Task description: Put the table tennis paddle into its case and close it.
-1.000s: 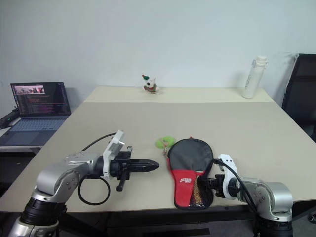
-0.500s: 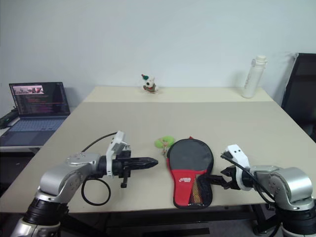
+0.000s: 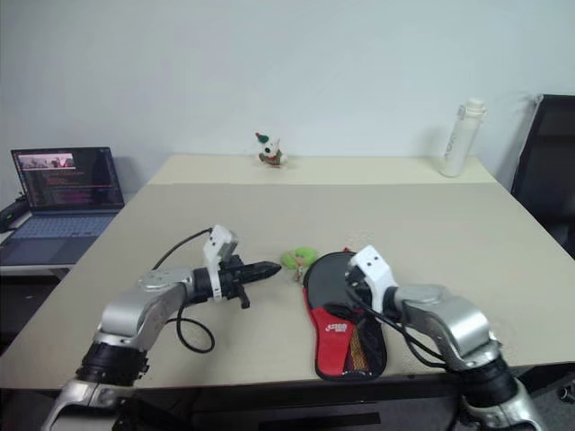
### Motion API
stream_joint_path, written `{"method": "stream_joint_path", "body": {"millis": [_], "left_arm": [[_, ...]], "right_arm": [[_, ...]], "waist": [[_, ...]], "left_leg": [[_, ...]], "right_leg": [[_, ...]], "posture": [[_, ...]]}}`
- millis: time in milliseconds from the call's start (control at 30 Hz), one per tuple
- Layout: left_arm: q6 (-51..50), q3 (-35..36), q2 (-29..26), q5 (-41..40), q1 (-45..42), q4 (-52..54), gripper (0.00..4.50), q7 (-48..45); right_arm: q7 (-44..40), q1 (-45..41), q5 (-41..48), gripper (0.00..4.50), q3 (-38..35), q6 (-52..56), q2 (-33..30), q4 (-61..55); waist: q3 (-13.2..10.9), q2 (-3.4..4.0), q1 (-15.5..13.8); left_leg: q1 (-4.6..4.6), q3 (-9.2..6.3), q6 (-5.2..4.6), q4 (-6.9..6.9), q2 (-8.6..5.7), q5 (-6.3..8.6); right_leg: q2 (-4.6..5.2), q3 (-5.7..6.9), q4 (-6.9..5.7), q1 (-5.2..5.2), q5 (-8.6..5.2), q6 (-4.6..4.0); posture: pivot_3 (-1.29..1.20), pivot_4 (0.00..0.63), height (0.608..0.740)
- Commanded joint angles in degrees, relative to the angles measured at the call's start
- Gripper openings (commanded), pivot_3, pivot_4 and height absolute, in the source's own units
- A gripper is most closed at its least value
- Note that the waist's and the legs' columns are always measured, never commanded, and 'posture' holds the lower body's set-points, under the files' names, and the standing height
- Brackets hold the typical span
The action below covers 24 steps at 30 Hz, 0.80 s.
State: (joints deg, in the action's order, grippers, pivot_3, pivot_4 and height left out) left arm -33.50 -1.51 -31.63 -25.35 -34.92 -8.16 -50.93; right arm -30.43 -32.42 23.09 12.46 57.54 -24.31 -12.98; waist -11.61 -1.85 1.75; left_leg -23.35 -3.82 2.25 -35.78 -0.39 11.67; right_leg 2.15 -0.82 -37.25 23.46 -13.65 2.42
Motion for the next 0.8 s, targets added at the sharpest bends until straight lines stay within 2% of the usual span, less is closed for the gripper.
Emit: {"method": "stream_joint_path", "body": {"millis": [33,233,367,600,800], "left_arm": [[0.61,1.41,0.09,1.15,-2.99,-2.41,0.57,1.04],[7.51,-0.59,4.67,8.53,-12.46,-19.33,2.52,6.92],[13.00,-1.03,8.67,12.07,-18.67,-31.47,3.89,7.54],[19.39,-0.65,13.05,16.32,-26.80,-50.78,3.89,6.91],[21.41,-1.21,14.14,19.58,-27.88,-57.47,3.89,6.06]], "right_arm": [[1.07,-1.84,-3.17,4.50,0.82,-4.76,1.81,3.45],[1.02,-2.24,-7.24,4.50,2.82,-9.27,4.39,9.07],[1.02,-2.09,-8.21,4.50,2.69,-10.12,5.60,10.16],[2.29,-1.28,-9.95,4.50,2.49,-9.92,6.88,9.45],[4.12,-1.34,-10.82,4.50,1.21,-10.20,8.05,8.32]], "waist": [[0.00,0.00,0.01],[0.00,-0.01,-0.23],[0.01,-0.01,-0.18],[0.00,-0.01,0.10],[0.00,-0.01,0.08]], "left_leg": [[0.00,0.00,0.00,-0.01,0.00,0.00],[-0.01,-0.04,0.00,-0.08,-0.08,0.00],[-0.03,-0.01,0.00,-0.08,-0.09,0.00],[-0.05,0.00,0.00,-0.07,-0.07,0.00],[-0.05,-0.01,0.00,-0.07,-0.06,0.00]], "right_leg": [[0.00,0.01,-0.01,0.00,0.01,-0.01],[-0.03,0.10,-0.01,-0.01,0.04,-0.03],[-0.03,0.07,0.02,-0.01,0.13,-0.08],[-0.07,0.09,0.01,0.02,0.14,-0.08],[-0.09,0.08,-0.03,0.04,0.11,-0.03]], "posture": [[0.00,0.150,0.740],[0.00,0.150,0.740],[0.00,0.150,0.740],[0.00,0.150,0.740],[0.00,0.150,0.740]]}}
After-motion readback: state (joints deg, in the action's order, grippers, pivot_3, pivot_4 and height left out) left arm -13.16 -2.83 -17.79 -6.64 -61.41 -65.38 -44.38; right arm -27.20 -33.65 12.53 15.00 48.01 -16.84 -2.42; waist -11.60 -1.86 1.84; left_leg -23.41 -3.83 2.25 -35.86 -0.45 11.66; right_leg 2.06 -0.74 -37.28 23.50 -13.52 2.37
